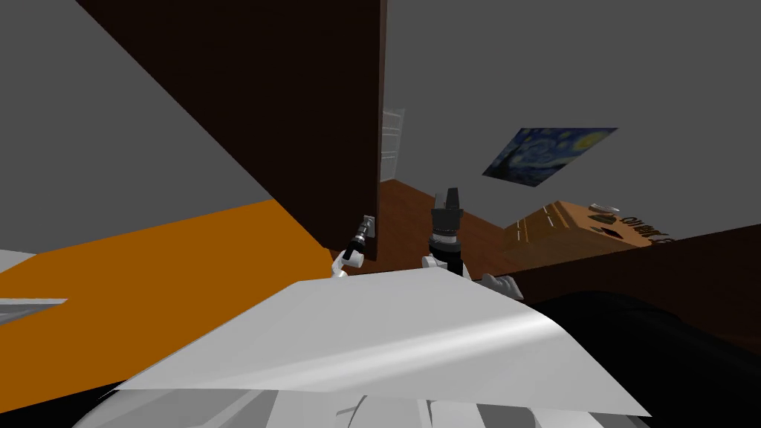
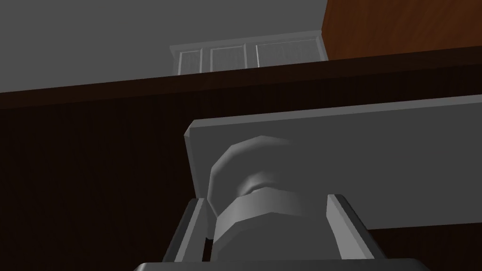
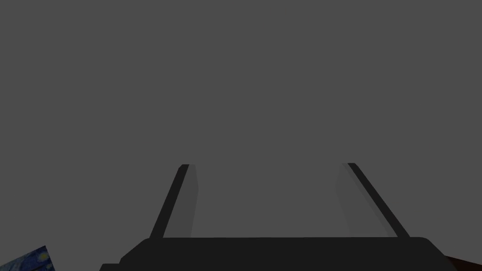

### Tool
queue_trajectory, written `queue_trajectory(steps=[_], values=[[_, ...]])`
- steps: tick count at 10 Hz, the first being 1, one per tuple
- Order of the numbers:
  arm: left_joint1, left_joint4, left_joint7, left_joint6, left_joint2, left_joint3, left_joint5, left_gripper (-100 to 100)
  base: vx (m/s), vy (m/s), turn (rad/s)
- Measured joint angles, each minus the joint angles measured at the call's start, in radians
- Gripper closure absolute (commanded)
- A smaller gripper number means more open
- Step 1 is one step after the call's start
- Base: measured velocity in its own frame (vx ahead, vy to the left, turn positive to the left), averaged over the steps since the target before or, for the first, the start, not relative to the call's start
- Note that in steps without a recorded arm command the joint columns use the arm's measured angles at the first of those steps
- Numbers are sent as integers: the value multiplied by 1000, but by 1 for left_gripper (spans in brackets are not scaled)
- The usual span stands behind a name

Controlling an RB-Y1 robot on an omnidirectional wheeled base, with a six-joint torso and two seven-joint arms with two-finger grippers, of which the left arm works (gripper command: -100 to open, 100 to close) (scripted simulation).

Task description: Push the door open

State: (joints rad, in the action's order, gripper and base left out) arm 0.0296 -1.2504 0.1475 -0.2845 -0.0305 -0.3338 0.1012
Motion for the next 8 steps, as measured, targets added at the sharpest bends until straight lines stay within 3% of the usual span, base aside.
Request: queue_trajectory(steps=[4, 5, 8], values=[[-4, 5, 1, 4, 1, -4, -1, 100, -10, 10, -5], [-4, 5, 1, 4, 1, -4, -1, 100, 86, -44, 164], [-42, -22, 22, 11, 35, -38, 17, 100, 195, -89, 151]])
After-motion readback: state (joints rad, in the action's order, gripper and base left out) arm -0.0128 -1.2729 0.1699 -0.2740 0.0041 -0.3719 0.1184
